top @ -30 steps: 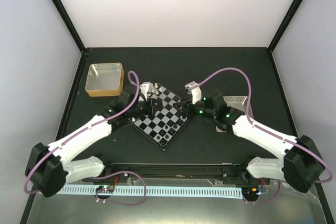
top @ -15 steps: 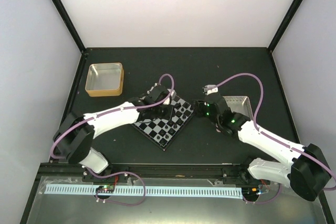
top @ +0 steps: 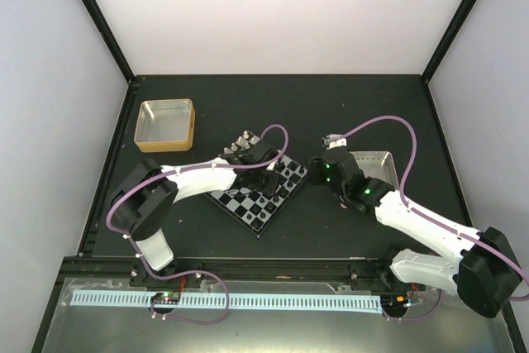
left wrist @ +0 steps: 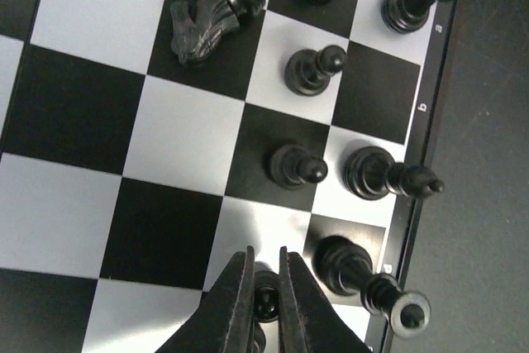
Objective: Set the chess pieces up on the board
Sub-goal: Place the chess piece on the chessboard, then pick up the chess piece from the chessboard.
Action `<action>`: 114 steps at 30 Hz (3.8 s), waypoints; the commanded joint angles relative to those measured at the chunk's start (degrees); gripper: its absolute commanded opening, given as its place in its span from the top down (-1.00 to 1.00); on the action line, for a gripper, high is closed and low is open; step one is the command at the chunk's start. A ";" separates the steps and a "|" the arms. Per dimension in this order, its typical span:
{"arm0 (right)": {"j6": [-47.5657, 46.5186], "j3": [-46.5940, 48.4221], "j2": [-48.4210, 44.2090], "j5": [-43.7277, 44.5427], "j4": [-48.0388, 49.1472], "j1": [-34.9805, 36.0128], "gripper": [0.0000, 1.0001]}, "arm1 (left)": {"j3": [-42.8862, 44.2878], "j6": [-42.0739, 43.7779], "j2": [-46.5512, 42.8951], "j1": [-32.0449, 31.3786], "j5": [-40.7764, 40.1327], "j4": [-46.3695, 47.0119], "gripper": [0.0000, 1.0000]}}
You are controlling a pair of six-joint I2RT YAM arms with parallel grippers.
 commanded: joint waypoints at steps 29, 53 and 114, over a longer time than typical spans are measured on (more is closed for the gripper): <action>1.23 0.30 1.02 -0.12 -0.23 -0.19 -0.04 | 3.70 0.34 0.26 -0.26 0.07 0.12 0.46; -5.09 20.53 24.30 -12.57 -10.96 -0.17 -0.05 | -14.32 -1.05 -40.82 7.98 -11.27 4.39 0.22; -6.13 38.20 43.00 -17.03 -16.83 0.45 0.04 | -23.20 2.68 -62.90 8.54 -23.02 3.90 -0.29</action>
